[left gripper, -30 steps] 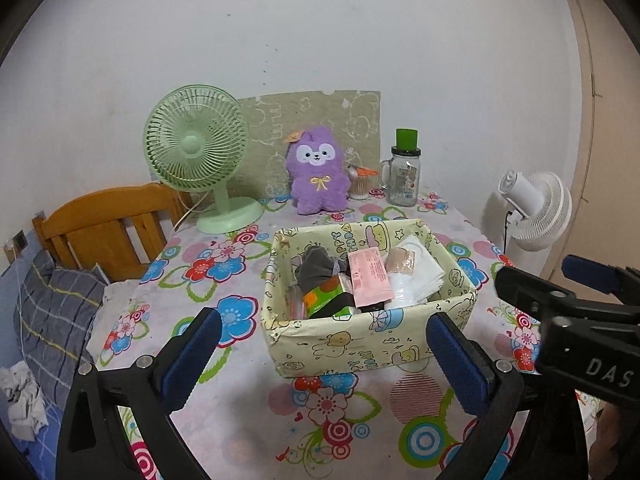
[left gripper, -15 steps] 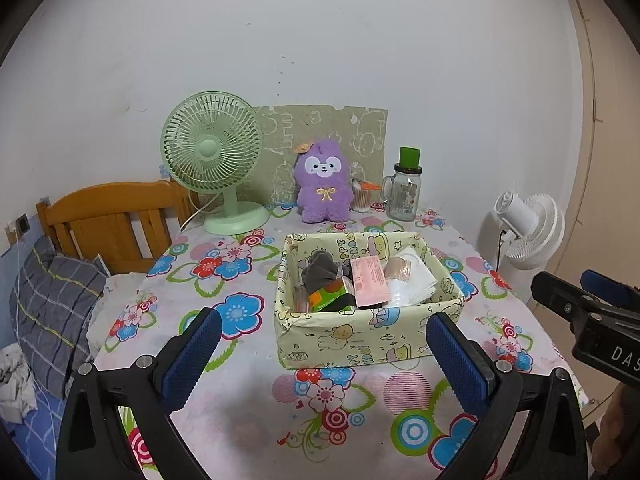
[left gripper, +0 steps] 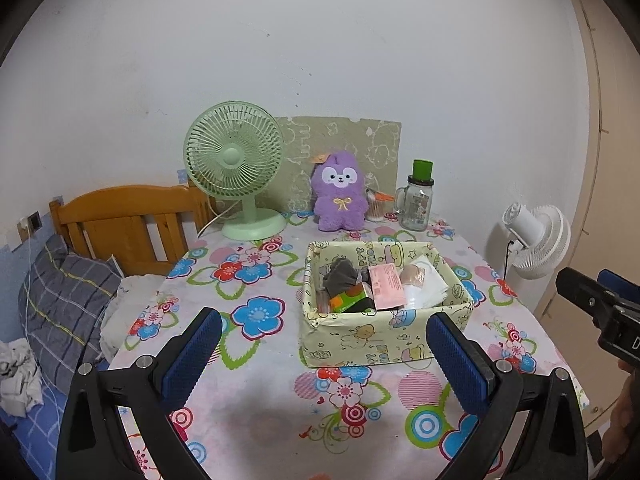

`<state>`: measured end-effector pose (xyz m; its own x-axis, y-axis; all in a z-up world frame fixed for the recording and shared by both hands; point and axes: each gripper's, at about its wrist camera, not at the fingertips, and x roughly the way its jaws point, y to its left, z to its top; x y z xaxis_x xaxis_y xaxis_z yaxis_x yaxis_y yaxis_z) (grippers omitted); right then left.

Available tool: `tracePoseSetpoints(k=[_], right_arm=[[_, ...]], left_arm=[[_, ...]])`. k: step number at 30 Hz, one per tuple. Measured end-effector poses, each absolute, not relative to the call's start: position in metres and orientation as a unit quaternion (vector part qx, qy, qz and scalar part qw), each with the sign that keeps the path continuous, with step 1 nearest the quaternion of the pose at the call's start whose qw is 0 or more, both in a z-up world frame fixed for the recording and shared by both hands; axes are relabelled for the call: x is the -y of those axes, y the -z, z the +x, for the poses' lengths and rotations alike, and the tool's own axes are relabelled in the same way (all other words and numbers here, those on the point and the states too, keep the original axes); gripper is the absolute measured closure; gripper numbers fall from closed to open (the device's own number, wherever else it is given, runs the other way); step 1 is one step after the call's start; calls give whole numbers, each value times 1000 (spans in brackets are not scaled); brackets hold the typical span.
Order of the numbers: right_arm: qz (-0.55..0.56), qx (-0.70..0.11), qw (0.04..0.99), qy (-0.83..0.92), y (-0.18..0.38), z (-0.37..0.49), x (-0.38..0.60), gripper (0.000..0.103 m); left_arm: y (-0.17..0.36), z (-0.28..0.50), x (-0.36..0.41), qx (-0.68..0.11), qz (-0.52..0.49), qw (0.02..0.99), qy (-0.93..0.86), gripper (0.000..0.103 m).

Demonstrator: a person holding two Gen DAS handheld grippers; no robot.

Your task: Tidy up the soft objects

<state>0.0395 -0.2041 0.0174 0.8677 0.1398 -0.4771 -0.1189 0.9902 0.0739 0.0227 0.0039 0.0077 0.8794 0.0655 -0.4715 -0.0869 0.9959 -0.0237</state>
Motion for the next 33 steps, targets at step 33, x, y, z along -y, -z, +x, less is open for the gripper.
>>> tracePoseSetpoints(k=[33], right_arm=[[15, -241, 969, -59, -26, 36, 199, 4]], left_arm=[[-16, 19, -6, -232, -23, 972, -33, 0]])
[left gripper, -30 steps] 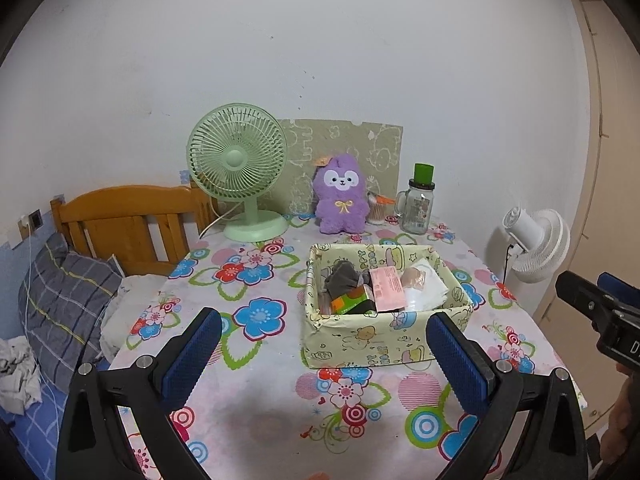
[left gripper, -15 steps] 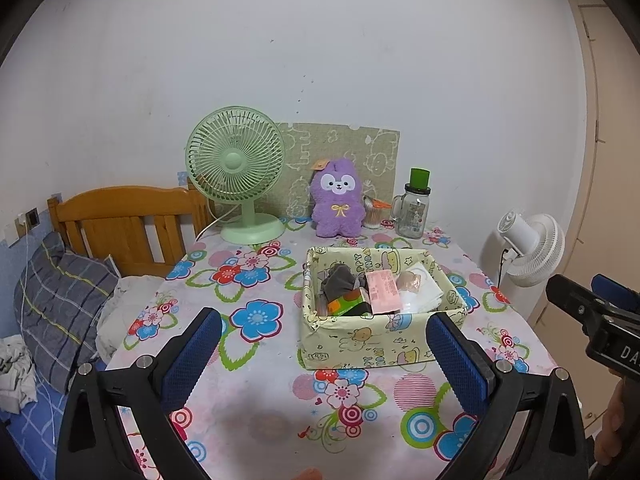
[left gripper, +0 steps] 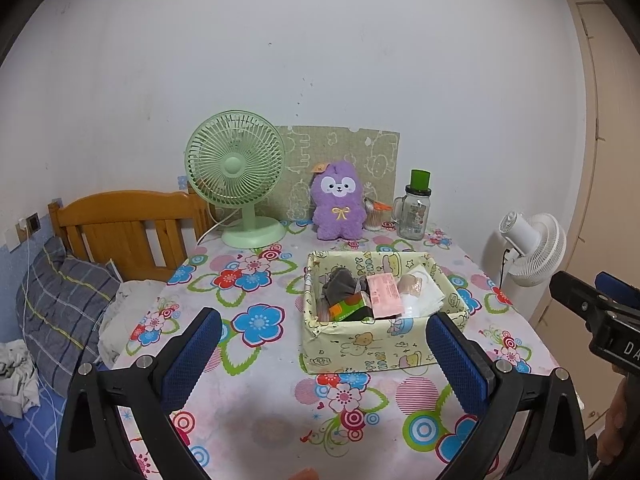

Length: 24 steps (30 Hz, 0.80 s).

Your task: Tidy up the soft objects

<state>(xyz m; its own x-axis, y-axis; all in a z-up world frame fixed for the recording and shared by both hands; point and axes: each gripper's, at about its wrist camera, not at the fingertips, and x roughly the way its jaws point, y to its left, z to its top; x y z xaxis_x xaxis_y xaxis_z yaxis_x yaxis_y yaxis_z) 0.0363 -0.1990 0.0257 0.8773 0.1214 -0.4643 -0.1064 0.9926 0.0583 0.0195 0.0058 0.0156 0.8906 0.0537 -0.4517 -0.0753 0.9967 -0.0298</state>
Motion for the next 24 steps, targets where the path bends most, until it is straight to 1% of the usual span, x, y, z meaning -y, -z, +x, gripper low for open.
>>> tracePoseSetpoints(k=[24], right_arm=[[16, -241, 968, -67, -27, 37, 197, 3]], left_arm=[[-20, 21, -1, -228, -16, 973, -31, 0]])
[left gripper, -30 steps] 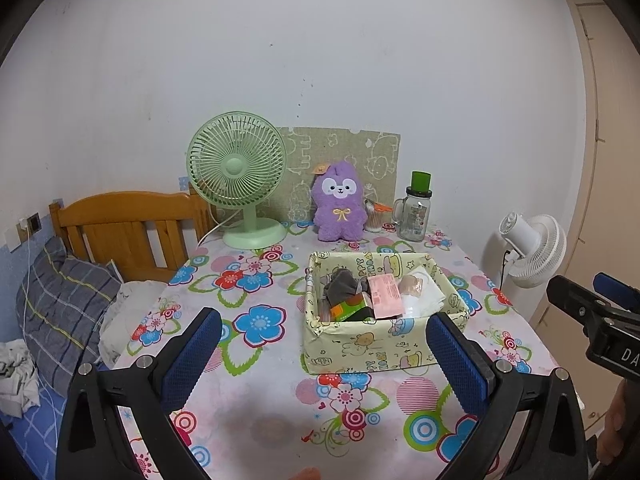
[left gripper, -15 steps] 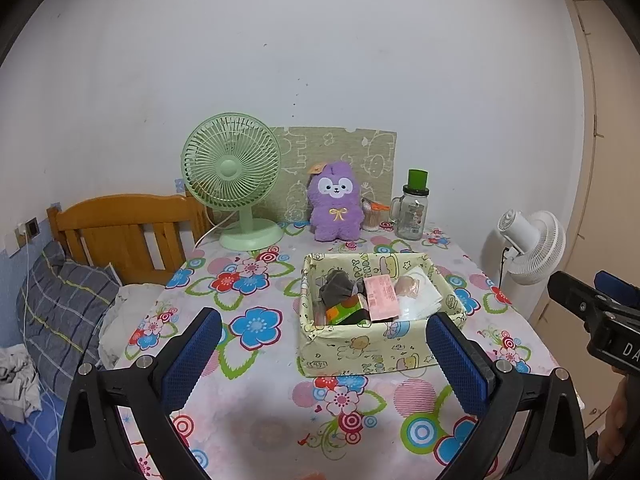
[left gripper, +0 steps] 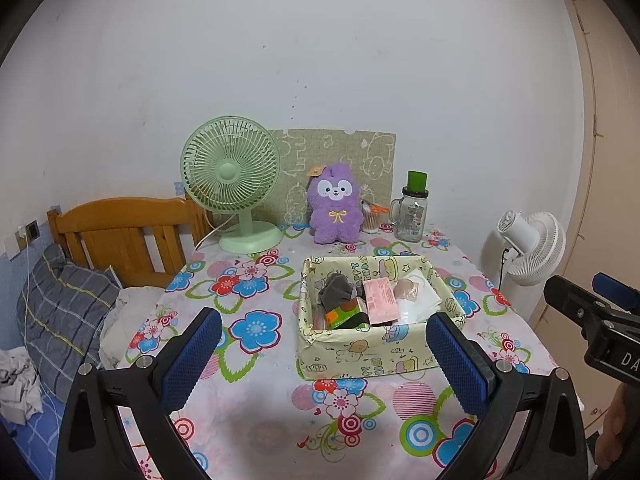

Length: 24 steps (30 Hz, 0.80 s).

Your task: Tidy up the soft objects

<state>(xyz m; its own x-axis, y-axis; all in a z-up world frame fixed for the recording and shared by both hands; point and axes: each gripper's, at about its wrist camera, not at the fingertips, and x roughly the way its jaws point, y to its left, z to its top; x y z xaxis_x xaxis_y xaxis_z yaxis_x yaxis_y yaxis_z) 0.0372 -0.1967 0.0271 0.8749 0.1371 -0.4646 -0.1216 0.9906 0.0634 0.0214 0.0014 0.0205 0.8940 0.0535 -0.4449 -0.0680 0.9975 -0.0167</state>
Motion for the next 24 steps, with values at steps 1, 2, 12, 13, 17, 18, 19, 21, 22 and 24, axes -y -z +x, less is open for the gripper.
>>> tracePoseSetpoints(k=[1, 2, 12, 13, 17, 18, 19, 21, 22, 24], right_arm=[[16, -241, 968, -67, -27, 37, 196, 3], [16, -242, 968, -67, -27, 37, 196, 3], [16, -242, 968, -69, -25, 37, 195, 3], [16, -242, 968, -69, -25, 37, 196, 3], [16, -241, 968, -71, -25, 36, 196, 3], [16, -240, 968, -71, -24, 36, 196, 3], [16, -240, 968, -72, -24, 36, 196, 3], [15, -240, 968, -72, -24, 35, 196, 3], [16, -240, 968, -72, -24, 35, 196, 3], [16, -241, 968, -73, -24, 34, 197, 3]], left_arm=[[-21, 22, -1, -229, -17, 973, -31, 0], [-21, 21, -1, -229, -16, 973, -32, 0], [-22, 21, -3, -230, -18, 972, -37, 0], [-22, 21, -3, -230, -18, 972, -36, 0], [-22, 22, -2, -230, -14, 973, -36, 0], [-22, 21, -2, -229, -14, 973, -35, 0], [-23, 21, -1, -229, -15, 973, -35, 0], [-23, 21, -2, -228, -15, 973, -34, 0], [-23, 21, -1, -228, -15, 973, -35, 0], [-23, 20, -1, -228, -17, 973, -36, 0]])
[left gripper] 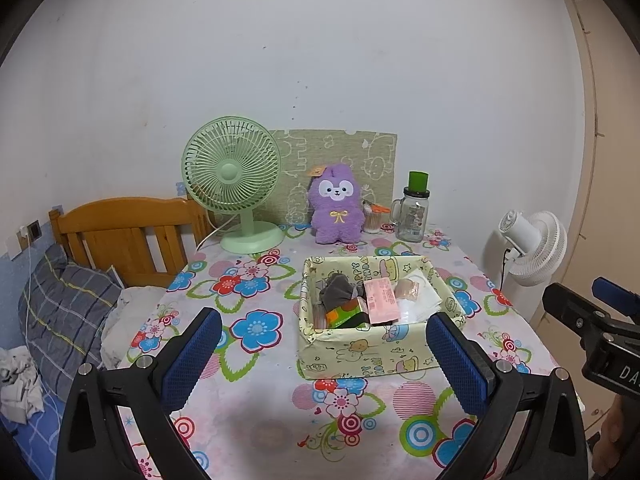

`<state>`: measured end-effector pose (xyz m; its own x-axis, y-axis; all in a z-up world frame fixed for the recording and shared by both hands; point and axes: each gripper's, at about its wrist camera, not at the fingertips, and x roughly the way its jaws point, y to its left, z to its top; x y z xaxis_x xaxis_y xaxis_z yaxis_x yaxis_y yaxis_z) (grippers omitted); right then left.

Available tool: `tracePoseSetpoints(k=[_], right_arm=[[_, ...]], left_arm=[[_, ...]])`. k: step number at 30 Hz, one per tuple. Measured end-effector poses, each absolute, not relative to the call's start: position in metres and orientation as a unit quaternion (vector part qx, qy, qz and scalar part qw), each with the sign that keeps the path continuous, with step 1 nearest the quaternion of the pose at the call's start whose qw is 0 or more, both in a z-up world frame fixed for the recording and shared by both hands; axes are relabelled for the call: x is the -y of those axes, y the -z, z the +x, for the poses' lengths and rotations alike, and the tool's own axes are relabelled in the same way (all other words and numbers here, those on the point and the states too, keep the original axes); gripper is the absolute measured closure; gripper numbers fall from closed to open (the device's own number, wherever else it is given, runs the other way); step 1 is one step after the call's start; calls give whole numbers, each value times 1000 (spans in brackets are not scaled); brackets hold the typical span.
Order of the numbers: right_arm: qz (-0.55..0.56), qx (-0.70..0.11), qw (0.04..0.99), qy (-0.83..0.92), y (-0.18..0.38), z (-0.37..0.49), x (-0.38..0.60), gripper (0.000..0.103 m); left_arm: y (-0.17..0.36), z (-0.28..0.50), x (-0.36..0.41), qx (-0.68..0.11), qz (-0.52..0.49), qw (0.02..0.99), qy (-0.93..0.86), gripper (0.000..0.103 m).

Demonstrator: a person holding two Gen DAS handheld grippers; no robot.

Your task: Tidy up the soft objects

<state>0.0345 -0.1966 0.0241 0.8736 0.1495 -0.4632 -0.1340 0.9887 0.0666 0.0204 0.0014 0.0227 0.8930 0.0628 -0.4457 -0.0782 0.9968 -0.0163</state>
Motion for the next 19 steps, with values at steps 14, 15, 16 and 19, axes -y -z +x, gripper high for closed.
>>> tracePoseSetpoints(k=[14, 15, 16, 19], right_arm=[[16, -242, 967, -73, -23, 35, 197, 3], [17, -242, 967, -73, -23, 34, 197, 3], [16, -242, 967, -73, -23, 34, 197, 3], [16, -242, 967, -73, -23, 35, 197, 3]], left_arm=[[-23, 20, 0, -227, -15, 973, -32, 0], [-23, 20, 0, -227, -15, 973, -32, 0], [-23, 20, 1, -226, -15, 973, -32, 0], [-23, 20, 2, -227, -14, 973, -32, 0]])
